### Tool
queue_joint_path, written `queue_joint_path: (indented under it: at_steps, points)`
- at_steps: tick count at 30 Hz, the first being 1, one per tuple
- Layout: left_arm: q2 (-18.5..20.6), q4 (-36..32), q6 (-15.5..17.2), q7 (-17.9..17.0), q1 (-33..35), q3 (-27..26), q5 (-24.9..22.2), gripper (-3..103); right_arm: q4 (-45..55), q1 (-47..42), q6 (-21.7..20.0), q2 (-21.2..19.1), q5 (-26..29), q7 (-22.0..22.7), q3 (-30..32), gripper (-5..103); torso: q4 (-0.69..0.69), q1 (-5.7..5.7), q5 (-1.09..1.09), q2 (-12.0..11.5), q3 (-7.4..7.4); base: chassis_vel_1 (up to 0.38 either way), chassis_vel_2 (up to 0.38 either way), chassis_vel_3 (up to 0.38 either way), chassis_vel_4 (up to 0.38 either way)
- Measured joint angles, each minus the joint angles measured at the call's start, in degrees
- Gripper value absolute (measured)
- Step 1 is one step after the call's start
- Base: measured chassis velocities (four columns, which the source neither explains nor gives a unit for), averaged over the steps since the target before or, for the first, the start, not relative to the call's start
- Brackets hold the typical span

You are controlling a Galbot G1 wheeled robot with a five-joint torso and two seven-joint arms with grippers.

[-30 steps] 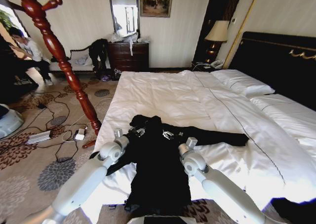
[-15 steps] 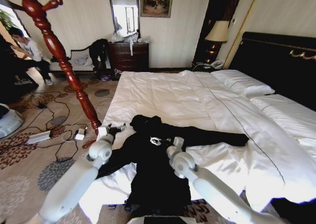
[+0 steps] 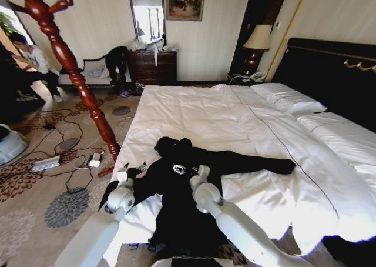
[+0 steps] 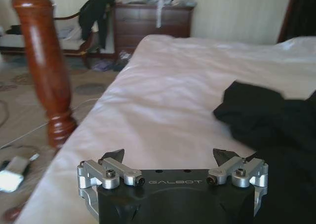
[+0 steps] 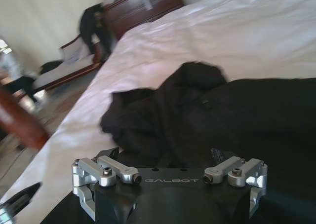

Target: Pick up the clothes from the bed and hang them on the clothes hanger.

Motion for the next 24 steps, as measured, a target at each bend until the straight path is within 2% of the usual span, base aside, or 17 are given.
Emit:
queue_joint_path:
  at_steps: [1,4,6,9,11,13,14,16,18,19,20,23,24]
  points:
    - [0.00,0.00,0.00,0.00,0.00,0.00,0.00,100,0.00,0.00,0.00,0.00,0.00,0.00,0.00,100,0.00,0.00,0.00,0.00,0.00,0.000,0.000,0.000,0.000]
    - [0.17,-1.09,-0.74,2.23,-4.41,3.13,-5.47,100,0.73,-1.90,1.18,-0.83,1.24,6.48,5.46,100,-0.14,0.01,0.01,0.00,0.00,0.000,0.000,0.000,0.000]
    - [0.22,-1.33,-0.74,2.61,-4.83,3.37,-6.21,100,1.05,-2.12,1.50,-1.64,1.48,7.03,6.69,100,-0.15,0.01,0.00,0.00,0.00,0.000,0.000,0.000,0.000]
    - [-0.44,0.75,-0.67,3.10,-6.81,4.99,-5.96,100,2.95,-3.35,1.98,-4.50,0.71,6.26,9.58,100,0.03,0.00,0.02,0.00,0.00,0.000,0.000,0.000,0.000]
    - [-1.07,2.14,-0.66,3.29,-8.12,6.40,-5.74,97,4.04,-4.34,1.99,-5.02,0.36,6.25,11.27,100,0.00,0.00,-0.03,0.00,0.00,0.000,0.000,0.000,0.000]
    - [-2.65,5.58,-0.65,3.74,-11.36,9.52,-4.69,86,5.66,-6.16,1.99,-4.62,-0.09,6.47,14.44,100,-0.11,0.00,0.01,0.00,0.00,0.000,0.000,0.000,0.000]
    - [-3.39,7.11,-0.83,3.97,-12.75,10.85,-3.91,81,6.02,-6.74,2.00,-4.13,-0.33,6.56,15.54,100,-0.10,0.00,0.02,0.00,0.00,0.000,0.000,0.000,0.000]
    - [-4.13,8.48,-0.97,4.16,-14.11,12.13,-3.39,81,6.24,-7.33,2.01,-3.48,-0.63,6.61,16.56,100,-0.10,0.00,0.02,0.00,0.00,0.000,0.000,0.000,0.000]
    - [-5.53,10.54,-0.99,4.25,-16.84,14.44,-2.96,70,6.40,-8.45,2.02,-2.43,-1.32,6.62,17.91,100,-0.03,0.02,0.01,0.00,0.00,0.000,0.000,0.000,0.000]
    - [-6.14,11.40,-0.99,4.25,-18.08,15.49,-2.91,65,6.47,-8.94,2.03,-2.11,-1.60,6.62,18.35,100,-0.03,0.01,0.01,0.00,0.01,0.000,0.000,0.000,0.000]
    - [-6.14,11.40,-0.99,4.25,-18.08,15.49,-2.91,65,6.47,-8.94,2.03,-2.11,-1.60,6.62,18.35,100,-0.03,0.01,0.01,0.00,0.01,0.000,0.000,0.000,0.000]
    - [-7.30,13.47,-1.04,4.22,-20.82,17.95,-2.78,48,6.66,-9.87,2.03,-1.98,-2.00,6.60,19.18,100,-0.08,0.01,0.01,-0.01,0.00,0.000,0.000,0.000,0.000]
    - [-7.43,13.54,-1.04,4.18,-21.12,18.41,-2.78,48,6.66,-10.00,2.03,-2.00,-2.04,6.58,19.40,100,-0.07,0.01,0.02,0.00,0.00,0.000,0.000,0.000,0.000]
